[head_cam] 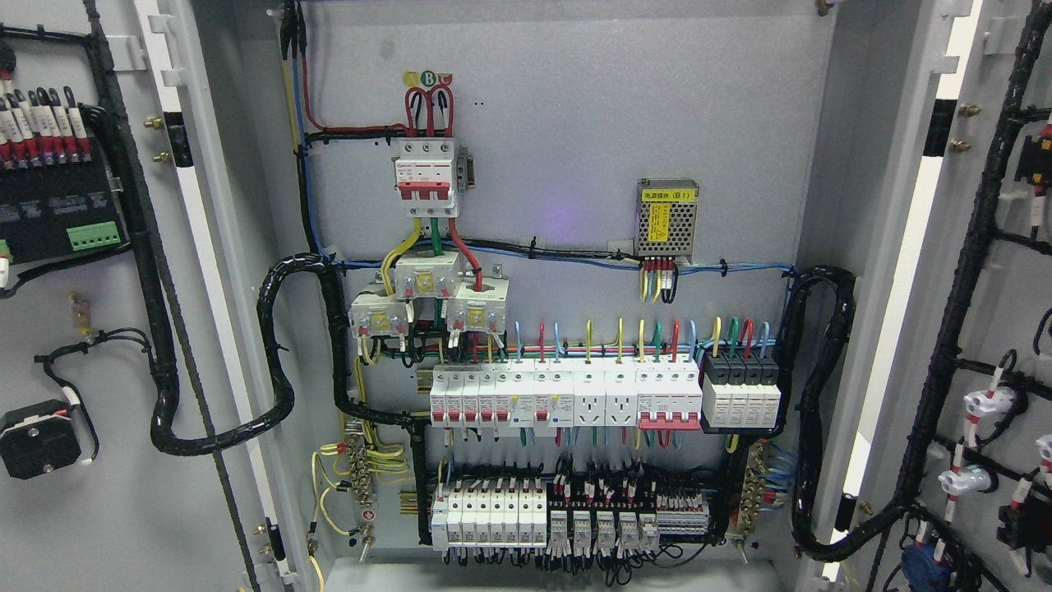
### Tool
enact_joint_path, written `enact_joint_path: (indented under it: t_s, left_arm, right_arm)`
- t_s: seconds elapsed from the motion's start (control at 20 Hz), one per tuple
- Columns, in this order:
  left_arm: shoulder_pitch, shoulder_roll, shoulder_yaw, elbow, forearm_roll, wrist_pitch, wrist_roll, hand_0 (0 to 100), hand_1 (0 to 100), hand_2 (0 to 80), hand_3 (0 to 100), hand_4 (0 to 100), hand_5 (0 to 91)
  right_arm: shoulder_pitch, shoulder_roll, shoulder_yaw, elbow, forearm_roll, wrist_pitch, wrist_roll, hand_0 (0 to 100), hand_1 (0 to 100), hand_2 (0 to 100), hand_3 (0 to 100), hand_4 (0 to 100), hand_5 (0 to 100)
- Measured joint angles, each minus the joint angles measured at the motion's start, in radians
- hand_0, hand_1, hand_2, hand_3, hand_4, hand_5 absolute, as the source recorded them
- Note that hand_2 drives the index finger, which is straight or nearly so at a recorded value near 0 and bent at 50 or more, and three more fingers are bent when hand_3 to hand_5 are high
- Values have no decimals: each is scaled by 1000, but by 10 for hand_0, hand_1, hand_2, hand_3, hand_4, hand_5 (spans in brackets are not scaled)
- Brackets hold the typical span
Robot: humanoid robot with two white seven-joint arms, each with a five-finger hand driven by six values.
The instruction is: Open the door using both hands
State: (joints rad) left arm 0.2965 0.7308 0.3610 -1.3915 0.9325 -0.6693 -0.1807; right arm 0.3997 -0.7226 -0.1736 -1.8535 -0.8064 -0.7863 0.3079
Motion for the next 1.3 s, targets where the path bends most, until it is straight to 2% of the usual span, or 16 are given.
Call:
enact_joint_path:
  t_s: [0.45,0.9,1.05,1.3]
  left_arm:
    - [23,2,-10,-37,-2,-13,0,0,0,0,0,31,0]
    - [77,6,-60,-142,-11,-86,4,0,0,0,0,31,0]
    - [96,6,-89,-181,-38,-97,7,0,0,0,0,31,0]
    - [137,3,-151,-233,-123,-102,2,0,0,0,0,31,0]
  right_arm:
    - [-3,-8,20,-9,1,0,0,0,0,0,0,0,0]
    - [-8,-9,86,-30,10,1,1,0,0,0,0,0,0]
    - [-8,-9,115,-34,13,1,1,0,0,0,0,0,0]
    - [-6,7,186,-29,45,1,2,0,0,0,0,0,0]
